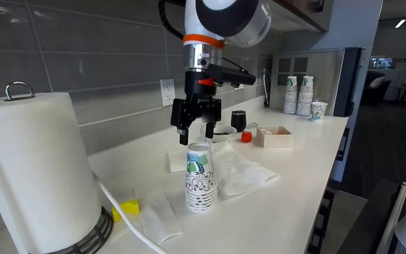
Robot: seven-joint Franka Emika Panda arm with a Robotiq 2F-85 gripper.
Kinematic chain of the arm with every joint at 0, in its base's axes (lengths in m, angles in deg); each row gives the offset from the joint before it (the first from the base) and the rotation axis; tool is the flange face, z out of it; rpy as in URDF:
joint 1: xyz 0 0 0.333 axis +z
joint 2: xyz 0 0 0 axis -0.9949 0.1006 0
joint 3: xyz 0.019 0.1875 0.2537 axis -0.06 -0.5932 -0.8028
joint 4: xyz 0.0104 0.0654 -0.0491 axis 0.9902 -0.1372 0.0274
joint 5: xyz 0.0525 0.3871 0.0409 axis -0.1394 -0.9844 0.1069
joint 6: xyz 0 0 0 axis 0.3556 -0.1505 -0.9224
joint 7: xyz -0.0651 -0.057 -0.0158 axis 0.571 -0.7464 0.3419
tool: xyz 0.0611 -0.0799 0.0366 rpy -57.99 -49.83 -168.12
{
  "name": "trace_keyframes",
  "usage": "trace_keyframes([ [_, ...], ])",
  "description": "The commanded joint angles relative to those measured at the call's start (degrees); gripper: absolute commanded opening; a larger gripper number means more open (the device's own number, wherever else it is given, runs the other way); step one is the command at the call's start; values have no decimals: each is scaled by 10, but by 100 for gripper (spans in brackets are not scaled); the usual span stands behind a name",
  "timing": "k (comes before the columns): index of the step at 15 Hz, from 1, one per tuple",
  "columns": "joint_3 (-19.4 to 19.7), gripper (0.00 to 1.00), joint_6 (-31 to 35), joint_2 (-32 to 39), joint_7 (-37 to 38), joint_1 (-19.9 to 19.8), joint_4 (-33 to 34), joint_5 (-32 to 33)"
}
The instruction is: Move the stacked cups to the right
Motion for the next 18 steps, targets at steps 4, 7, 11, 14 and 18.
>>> trace_keyframes([
  [4,-1,100,4,18,76,2,0,62],
  [7,0,100,0,24,102,2,5,84],
  [11,0,100,1,41,119,4,8,100],
  [14,1,100,2,51,120,6,9,98],
  [18,1,100,6,63,126,9,11,104],
])
